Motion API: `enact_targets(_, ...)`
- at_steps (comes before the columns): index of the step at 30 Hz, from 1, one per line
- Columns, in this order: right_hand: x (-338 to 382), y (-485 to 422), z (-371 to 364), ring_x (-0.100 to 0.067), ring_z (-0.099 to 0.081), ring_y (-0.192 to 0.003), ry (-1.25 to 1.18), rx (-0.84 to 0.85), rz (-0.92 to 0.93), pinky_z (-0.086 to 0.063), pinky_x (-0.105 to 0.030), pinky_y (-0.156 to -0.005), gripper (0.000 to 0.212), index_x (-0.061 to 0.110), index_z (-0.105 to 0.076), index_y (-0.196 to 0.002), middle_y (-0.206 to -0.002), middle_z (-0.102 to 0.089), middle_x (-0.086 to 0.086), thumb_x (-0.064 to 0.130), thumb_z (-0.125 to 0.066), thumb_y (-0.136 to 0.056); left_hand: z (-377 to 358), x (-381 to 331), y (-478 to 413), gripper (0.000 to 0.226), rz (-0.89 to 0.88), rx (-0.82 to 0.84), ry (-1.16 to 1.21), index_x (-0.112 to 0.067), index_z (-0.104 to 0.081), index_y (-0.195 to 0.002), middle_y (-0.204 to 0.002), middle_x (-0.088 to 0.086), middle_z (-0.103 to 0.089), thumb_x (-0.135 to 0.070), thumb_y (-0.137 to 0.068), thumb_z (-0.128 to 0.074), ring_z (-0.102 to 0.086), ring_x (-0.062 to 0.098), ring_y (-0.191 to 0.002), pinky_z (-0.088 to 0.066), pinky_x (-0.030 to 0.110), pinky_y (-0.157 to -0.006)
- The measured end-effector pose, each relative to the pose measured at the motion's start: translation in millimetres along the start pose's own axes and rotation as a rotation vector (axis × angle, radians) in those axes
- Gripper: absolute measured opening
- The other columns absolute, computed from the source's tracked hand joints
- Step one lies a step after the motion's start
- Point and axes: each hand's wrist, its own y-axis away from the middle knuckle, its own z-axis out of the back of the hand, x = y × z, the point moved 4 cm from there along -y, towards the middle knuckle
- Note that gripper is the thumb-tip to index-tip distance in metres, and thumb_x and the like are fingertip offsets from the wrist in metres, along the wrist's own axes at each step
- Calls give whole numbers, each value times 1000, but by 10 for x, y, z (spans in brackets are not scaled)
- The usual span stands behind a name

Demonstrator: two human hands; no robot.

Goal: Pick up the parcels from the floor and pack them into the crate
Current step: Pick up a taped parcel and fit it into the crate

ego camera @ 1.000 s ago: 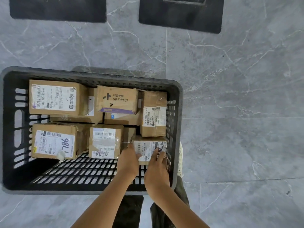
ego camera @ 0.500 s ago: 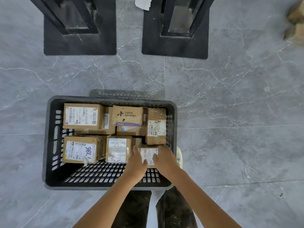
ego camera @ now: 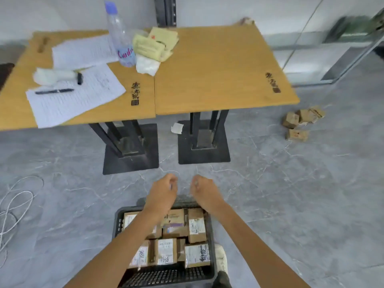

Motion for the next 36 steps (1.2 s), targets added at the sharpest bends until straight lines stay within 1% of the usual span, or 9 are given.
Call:
enact_targets(4,542,504,1015,-27,-58,-82,2,-139,63,-44,-34,-67,24,9,-58,-104,-95,-66,-12,22,-38,-98,693,-1075,290,22,-165,-68,-48,-20,-59,-113,-116,-5,-64,-19,-98,-43,-62,15,-94,-50,30,-77)
enact_targets(6,727,772,1547,-26,-61,-83,-8,-214,85,-47,-35,-66,25,13,-59,-107,-90,-66,-8,26,-39,-99,955,-1706,422,23,-295,-83,-62,-19,-58,-115,-114,-6,-61,-20,-100,-41,-59,15,-84,-44,23,-66)
enact_targets(8,858,1085,2088,-27,-61,-78,-20,-332,113,-50,-37,-65,27,11,-61,-106,-85,-66,-8,27,-40,-99,1134,-2334,553,21,-404,-116,-54,-22,-58,-111,-109,-9,-60,-21,-100,-41,-56,10,-91,-37,18,-63)
enact_targets(12,926,1750,3085,-30,-60,-75,-34,-591,178,-49,-37,-62,26,9,-61,-104,-85,-67,-11,25,-42,-99,1240,-3451,868,21,-633,-148,-6,-25,-59,-111,-110,-11,-64,-24,-98,-43,-58,9,-100,-44,25,-76)
enact_targets(19,379,2586,4218,-24,-60,-71,-72,-865,147,-49,-38,-64,26,10,-64,-89,-74,-66,-2,25,-45,-96,886,-4635,1386,21,-890,-146,15,-26,-58,-113,-110,-12,-62,-26,-98,-43,-56,6,-102,-49,29,-82)
enact_targets(22,-38,2694,4553,-23,-63,-77,-88,-920,122,-52,-40,-68,27,10,-65,-90,-82,-69,-3,27,-45,-96,584,-4969,1431,22,-950,-135,-1,-24,-58,-114,-112,-12,-61,-22,-98,-44,-54,7,-102,-46,26,-82)
enact_targets(24,-321,2695,4781,-25,-62,-73,-90,-943,123,-52,-43,-67,27,11,-64,-87,-78,-68,-6,27,-45,-95,360,-5224,1404,22,-963,-133,1,-24,-58,-114,-113,-12,-61,-21,-97,-45,-55,8,-98,-45,25,-80)
enact_targets(28,-734,2653,5350,-23,-62,-77,-80,-960,165,-52,-43,-70,24,14,-65,-88,-78,-69,-3,26,-46,-94,-109,-5826,1335,24,-973,-136,23,-25,-56,-115,-113,-12,-61,-18,-94,-47,-52,7,-110,-45,26,-87)
enact_targets(36,-1488,2609,6395,-22,-63,-79,-52,-966,218,-53,-43,-72,24,13,-67,-92,-81,-69,0,23,-46,-95,-877,-6873,1176,25,-948,-196,32,-24,-57,-116,-113,-10,-62,-18,-94,-49,-52,9,-111,-43,24,-87)
